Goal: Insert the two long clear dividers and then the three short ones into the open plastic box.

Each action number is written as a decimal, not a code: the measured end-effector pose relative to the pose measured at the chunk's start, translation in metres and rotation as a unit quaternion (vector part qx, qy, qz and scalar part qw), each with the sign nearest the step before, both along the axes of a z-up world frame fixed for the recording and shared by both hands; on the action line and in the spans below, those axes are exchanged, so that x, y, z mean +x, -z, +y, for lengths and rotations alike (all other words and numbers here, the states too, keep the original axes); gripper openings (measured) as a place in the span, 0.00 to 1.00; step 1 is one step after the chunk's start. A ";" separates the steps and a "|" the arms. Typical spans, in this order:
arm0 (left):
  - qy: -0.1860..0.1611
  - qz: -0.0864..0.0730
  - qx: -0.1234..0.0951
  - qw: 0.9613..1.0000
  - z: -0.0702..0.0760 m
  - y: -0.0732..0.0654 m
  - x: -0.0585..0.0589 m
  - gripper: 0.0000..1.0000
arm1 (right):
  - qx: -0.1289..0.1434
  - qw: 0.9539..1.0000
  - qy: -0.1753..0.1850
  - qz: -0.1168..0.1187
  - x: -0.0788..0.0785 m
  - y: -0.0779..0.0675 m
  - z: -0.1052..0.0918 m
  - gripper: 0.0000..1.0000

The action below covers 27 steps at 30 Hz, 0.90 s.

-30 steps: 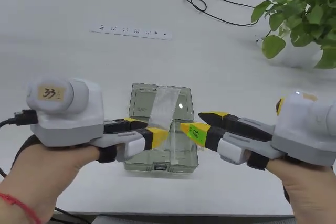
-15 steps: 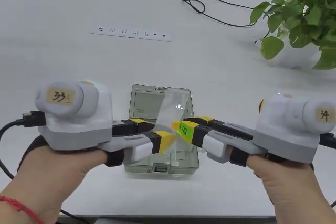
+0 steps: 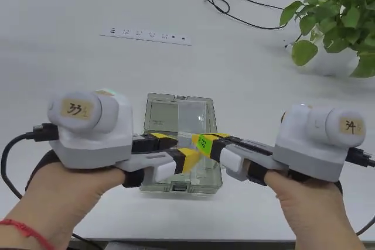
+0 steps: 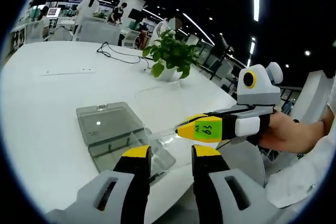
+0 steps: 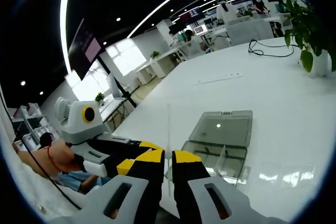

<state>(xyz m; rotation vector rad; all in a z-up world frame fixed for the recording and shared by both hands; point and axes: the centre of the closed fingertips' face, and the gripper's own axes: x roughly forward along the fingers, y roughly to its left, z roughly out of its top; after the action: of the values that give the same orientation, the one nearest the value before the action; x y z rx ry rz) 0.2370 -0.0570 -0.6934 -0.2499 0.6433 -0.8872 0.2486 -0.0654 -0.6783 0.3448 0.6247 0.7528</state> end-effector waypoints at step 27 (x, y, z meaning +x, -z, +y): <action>0.027 -0.023 0.002 0.999 0.024 0.004 -0.007 0.50 | -0.008 0.999 0.017 0.027 0.014 -0.005 0.003 0.07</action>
<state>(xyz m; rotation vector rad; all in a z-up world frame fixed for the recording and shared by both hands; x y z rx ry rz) 0.2300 -0.0327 -0.6978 -0.2092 0.6116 -0.9407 0.2622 -0.0625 -0.6734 0.3610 0.6741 0.7070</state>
